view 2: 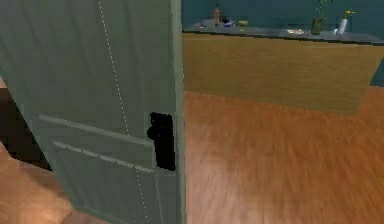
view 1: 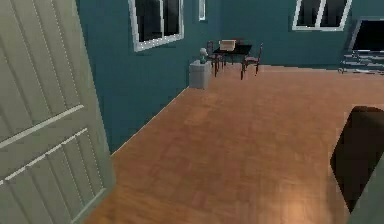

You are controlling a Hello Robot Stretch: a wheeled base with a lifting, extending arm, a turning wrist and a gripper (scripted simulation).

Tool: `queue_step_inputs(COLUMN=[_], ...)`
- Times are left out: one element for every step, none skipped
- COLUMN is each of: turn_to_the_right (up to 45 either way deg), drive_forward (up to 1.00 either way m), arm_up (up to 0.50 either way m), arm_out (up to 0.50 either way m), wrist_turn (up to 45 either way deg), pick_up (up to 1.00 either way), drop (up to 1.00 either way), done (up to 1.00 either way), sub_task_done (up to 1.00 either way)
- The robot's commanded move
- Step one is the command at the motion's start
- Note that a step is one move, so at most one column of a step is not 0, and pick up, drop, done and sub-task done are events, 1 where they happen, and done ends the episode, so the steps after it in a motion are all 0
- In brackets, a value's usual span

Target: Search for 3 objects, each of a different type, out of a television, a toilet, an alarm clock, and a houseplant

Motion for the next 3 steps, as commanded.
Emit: queue_step_inputs(turn_to_the_right=[18.0, 0.0, 3.0], drive_forward=[0.00, 1.00, 0.00], arm_up=[0.00, 0.00, 0.00], arm_out=[0.00, 0.00, 0.00], wrist_turn=[0.0, 0.0, 0.0], pick_up=[0.00, 0.00, 0.00], drop=[0.00, 0.00, 0.00], done=[0.00, 0.00, 0.00], sub_task_done=[0.00, 0.00, 0.00])
